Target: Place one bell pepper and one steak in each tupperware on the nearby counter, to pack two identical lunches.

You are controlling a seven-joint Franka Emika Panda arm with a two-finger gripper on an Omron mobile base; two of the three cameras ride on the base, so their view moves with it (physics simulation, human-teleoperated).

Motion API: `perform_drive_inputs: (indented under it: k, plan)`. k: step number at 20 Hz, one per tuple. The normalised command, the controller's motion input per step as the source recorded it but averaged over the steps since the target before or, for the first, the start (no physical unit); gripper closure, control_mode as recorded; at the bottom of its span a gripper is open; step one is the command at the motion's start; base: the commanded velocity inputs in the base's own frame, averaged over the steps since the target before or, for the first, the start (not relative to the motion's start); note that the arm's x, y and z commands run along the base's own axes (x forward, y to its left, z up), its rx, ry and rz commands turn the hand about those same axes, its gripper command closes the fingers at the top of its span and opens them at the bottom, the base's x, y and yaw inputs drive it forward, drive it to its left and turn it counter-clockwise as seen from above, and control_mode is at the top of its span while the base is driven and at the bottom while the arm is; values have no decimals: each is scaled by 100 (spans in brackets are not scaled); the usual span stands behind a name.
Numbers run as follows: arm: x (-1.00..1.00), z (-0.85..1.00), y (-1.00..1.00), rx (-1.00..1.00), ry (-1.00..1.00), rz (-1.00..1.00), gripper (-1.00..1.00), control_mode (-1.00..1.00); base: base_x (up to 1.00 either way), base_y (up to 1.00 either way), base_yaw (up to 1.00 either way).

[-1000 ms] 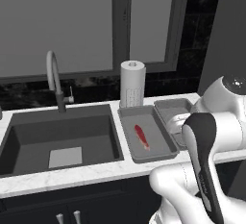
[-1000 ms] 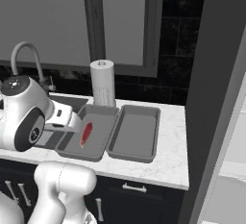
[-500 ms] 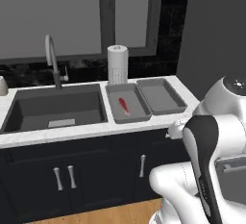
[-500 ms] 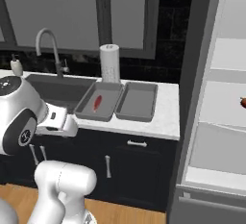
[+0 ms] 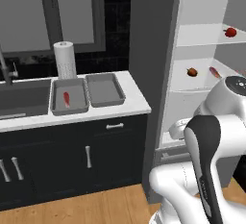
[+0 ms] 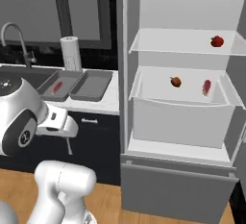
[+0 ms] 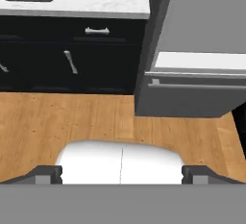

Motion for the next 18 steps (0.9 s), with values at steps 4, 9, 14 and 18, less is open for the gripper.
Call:
perform_drive_inputs:
  k: [4,9,14,18]
  plan:
    - [0,0,0,0,0,0,-100,100,-4,-80,-5]
    - [0,0,0,0,0,0,-100,100,5,-60,-1]
    - [0,0,0,0,0,0,-100,100,22,-55,0]
    - [0,0,0,0,0,0,-100,100,46,-56,0]
